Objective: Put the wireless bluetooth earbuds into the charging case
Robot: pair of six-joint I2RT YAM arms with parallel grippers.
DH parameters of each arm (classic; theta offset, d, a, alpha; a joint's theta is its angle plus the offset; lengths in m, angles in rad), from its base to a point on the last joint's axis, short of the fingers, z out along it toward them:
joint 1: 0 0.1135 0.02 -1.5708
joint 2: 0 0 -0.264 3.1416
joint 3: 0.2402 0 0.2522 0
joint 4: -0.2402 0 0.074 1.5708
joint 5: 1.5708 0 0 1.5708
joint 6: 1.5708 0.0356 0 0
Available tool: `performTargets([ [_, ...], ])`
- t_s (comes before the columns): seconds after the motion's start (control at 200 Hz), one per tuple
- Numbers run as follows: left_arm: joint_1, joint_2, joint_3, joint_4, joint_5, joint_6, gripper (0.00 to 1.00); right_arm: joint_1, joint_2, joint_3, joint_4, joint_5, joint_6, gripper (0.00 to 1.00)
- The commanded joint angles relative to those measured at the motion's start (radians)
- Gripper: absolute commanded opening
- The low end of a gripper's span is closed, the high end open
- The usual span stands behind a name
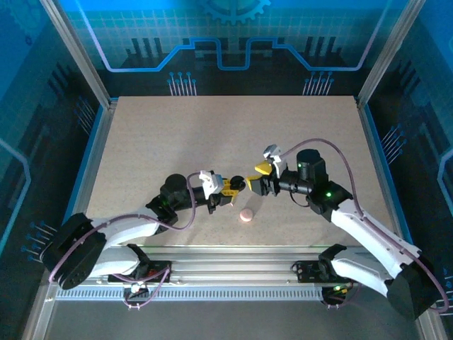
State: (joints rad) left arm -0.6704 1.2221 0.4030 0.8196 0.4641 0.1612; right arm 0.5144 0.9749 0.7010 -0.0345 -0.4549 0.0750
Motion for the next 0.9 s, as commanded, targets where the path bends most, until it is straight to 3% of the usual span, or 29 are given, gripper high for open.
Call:
performTargets([
  [0.0,-0.004,-0.056,-0.010,-0.046,0.056,0.049,0.16,-0.011,-0.051,-0.041,-0.018,-0.137,-0.251,0.62],
  [0.285,-0.004,-0.078,-0.012,-0.044,0.077,0.044,0.16,-0.012,-0.054,-0.036,-0.094,-0.109,-0.481,0.75],
  [0.535,-0.005,-0.075,-0.008,-0.039,0.091,0.042,0.16,0.002,0.092,0.078,-0.214,-0.143,-0.574,0.74],
  [0.895,-0.006,-0.075,-0.007,-0.043,0.083,0.048,0.16,0.075,0.178,0.151,-0.226,-0.175,-0.700,0.68],
])
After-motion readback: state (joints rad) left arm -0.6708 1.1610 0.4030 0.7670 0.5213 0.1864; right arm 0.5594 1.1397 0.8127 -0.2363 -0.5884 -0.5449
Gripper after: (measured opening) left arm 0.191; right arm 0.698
